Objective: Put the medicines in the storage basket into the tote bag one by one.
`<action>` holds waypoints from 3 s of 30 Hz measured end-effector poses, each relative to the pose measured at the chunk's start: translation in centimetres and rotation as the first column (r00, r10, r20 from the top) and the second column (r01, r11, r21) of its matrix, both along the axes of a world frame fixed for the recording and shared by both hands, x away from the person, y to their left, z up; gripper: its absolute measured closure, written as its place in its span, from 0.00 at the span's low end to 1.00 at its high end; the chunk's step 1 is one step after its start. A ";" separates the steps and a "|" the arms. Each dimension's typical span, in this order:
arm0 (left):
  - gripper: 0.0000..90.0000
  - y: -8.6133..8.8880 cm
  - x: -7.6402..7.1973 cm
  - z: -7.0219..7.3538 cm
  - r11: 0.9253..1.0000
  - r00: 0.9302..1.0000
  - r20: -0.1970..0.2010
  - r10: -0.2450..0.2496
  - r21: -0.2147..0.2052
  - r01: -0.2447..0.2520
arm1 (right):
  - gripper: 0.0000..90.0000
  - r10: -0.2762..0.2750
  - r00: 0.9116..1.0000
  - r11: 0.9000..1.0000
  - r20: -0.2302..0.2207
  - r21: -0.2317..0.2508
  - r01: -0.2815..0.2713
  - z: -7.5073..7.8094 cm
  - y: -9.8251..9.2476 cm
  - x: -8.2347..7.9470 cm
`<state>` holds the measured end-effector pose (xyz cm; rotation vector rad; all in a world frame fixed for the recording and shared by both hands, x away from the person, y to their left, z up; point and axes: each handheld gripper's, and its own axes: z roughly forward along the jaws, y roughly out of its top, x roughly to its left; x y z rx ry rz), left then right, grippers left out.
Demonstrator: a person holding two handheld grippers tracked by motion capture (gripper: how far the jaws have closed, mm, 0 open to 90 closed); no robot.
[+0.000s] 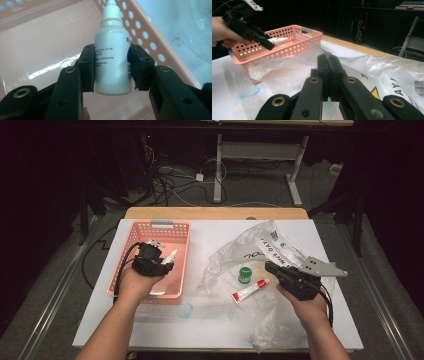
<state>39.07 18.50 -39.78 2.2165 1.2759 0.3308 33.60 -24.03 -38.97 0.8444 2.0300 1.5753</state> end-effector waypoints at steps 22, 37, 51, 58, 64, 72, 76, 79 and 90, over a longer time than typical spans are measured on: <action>0.65 0.0 -6.0 -1.3 0.985 0.984 0.176 -0.031 -0.164 0.060 | 1.00 0.001 1.000 1.000 -0.003 -0.010 -0.001 -0.2 0.2 0.0; 0.65 -3.2 -8.6 -0.1 0.969 0.956 0.259 -0.136 -0.166 0.183 | 1.00 0.000 1.000 1.000 -0.004 -0.007 0.000 -0.3 0.3 0.0; 0.65 -8.1 -10.4 0.1 0.918 0.915 0.279 -0.291 -0.186 0.349 | 1.00 0.004 1.000 1.000 -0.002 -0.006 -0.004 -0.2 0.4 0.0; 0.65 -11.8 -9.9 -0.9 0.898 0.898 0.263 -0.352 -0.177 0.404 | 1.00 0.006 1.000 1.000 -0.001 -0.006 -0.006 -0.2 0.5 -0.1; 0.65 -14.7 -9.4 -1.9 0.887 0.886 0.252 -0.389 -0.158 0.434 | 1.00 0.006 1.000 1.000 0.001 -0.001 -0.006 -0.1 0.5 -0.1; 0.65 -17.9 -8.3 -3.7 0.882 0.880 0.231 -0.416 -0.133 0.452 | 1.00 0.006 1.000 1.000 0.005 0.002 -0.006 0.0 0.3 -0.1; 0.65 -18.9 -7.6 -4.7 0.882 0.883 0.216 -0.417 -0.137 0.450 | 1.00 0.007 1.000 1.000 0.005 0.002 -0.007 0.0 0.2 -0.1; 0.65 -19.7 -7.1 -5.3 0.880 0.883 0.221 -0.415 -0.147 0.451 | 1.00 0.006 1.000 1.000 0.003 0.003 -0.006 0.0 0.2 -0.1; 0.65 -22.8 -5.2 -6.1 0.880 0.880 0.230 -0.415 -0.146 0.453 | 1.00 -0.003 1.000 1.000 0.002 0.010 0.003 0.0 -0.1 0.1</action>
